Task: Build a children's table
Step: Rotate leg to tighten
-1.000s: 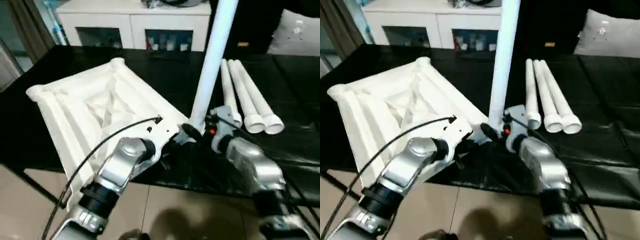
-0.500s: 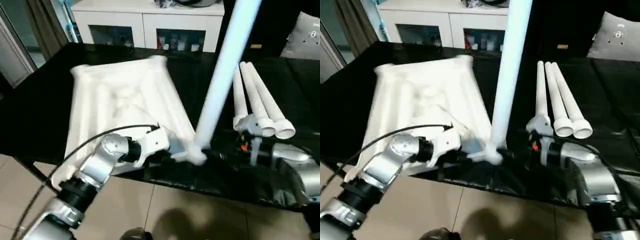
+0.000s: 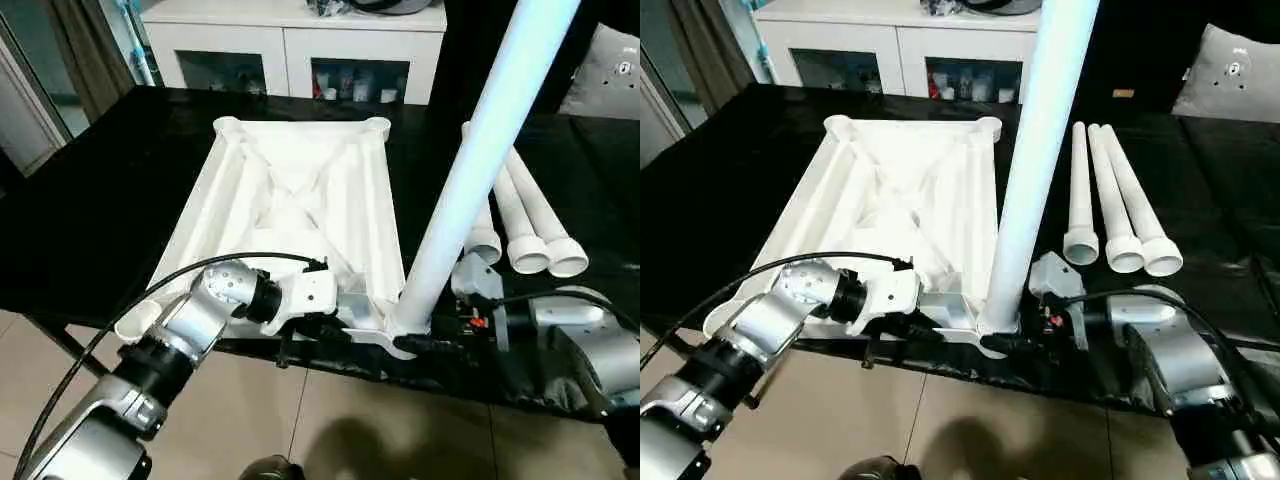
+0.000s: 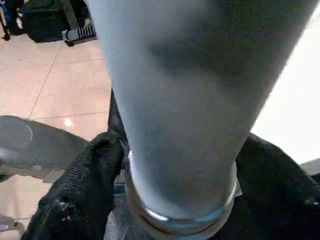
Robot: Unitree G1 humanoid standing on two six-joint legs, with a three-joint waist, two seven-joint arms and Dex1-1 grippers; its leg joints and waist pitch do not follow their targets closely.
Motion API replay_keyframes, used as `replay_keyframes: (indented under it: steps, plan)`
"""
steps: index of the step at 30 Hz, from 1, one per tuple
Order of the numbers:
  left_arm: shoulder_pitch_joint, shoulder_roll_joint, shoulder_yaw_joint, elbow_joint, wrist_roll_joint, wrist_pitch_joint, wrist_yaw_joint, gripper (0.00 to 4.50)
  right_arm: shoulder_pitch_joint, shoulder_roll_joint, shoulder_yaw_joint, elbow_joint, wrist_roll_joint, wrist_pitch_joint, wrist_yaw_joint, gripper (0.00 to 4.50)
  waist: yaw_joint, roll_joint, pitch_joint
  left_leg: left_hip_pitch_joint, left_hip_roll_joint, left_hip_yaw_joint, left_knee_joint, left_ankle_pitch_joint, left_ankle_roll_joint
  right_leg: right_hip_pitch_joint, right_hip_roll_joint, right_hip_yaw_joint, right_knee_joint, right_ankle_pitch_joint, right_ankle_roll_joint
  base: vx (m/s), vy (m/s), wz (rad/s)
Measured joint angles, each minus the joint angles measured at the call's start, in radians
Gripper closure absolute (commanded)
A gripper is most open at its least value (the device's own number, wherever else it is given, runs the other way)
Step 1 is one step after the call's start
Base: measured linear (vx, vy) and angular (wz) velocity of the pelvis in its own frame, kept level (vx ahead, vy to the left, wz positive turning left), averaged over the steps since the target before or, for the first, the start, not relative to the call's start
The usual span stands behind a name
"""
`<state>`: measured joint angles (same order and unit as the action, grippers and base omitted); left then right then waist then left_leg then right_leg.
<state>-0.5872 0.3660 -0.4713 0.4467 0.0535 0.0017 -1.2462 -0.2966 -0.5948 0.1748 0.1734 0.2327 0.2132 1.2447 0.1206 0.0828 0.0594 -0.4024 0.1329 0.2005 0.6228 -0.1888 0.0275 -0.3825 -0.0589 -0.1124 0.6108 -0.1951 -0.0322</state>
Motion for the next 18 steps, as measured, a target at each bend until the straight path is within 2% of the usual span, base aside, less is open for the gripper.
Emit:
replay_keyframes:
  steps: [2, 3, 10, 13, 16, 18]
  plan:
    - [-0.002, 0.000, 0.000, 0.006, -0.001, -0.010, -0.004, 4.50, -0.005, 0.001, 0.000, 0.006, 0.000, 0.000, 0.003, 1.36, 0.001, 0.000, 0.000, 0.000, 0.000, 0.000, 0.000, 0.000, 0.000, 0.000, 0.000, 0.000, 0.000, 0.000, 0.000, 0.000, 0.000, 0.00]
    - [-0.003, 0.000, 0.001, 0.012, -0.002, -0.017, -0.006, 4.50, -0.008, 0.004, 0.000, 0.011, 0.000, 0.001, 0.007, 1.58, 0.001, 0.000, 0.000, 0.000, 0.000, 0.000, 0.000, 0.000, 0.000, 0.000, 0.000, 0.000, 0.000, 0.000, 0.000, 0.000, 0.000, 0.00]
    - [-0.001, 0.007, 0.005, 0.015, -0.010, -0.013, -0.010, 4.50, -0.014, 0.023, -0.006, 0.028, 0.012, 0.021, 0.013, 1.81, -0.002, -0.001, 0.000, 0.000, 0.000, 0.000, 0.000, 0.000, 0.000, 0.000, 0.000, 0.000, 0.000, 0.000, 0.000, 0.000, 0.000, 0.00]
    - [0.017, 0.007, 0.024, -0.010, -0.017, 0.032, 0.000, 4.50, -0.014, 0.060, -0.011, 0.029, 0.016, 0.051, -0.011, 1.83, -0.005, -0.001, -0.001, 0.001, 0.000, 0.000, 0.000, 0.000, 0.000, 0.000, 0.000, 0.000, 0.001, 0.000, 0.000, 0.000, 0.000, 0.00]
    - [0.056, 0.007, 0.069, -0.066, -0.017, 0.148, 0.074, 4.50, -0.017, 0.137, -0.031, 0.027, 0.006, 0.111, -0.141, 1.83, -0.024, -0.002, -0.002, 0.002, 0.000, 0.000, 0.000, 0.000, 0.000, 0.000, 0.000, 0.000, 0.002, 0.001, -0.002, 0.000, 0.000, 0.00]
    - [0.071, -0.022, 0.096, -0.096, -0.012, 0.245, 0.154, 4.50, -0.029, 0.207, -0.056, 0.049, -0.013, 0.132, -0.276, 1.83, -0.048, -0.002, -0.002, 0.004, 0.000, 0.000, 0.001, 0.000, -0.001, 0.000, 0.000, 0.001, 0.002, 0.001, -0.001, 0.000, 0.000, 0.00]
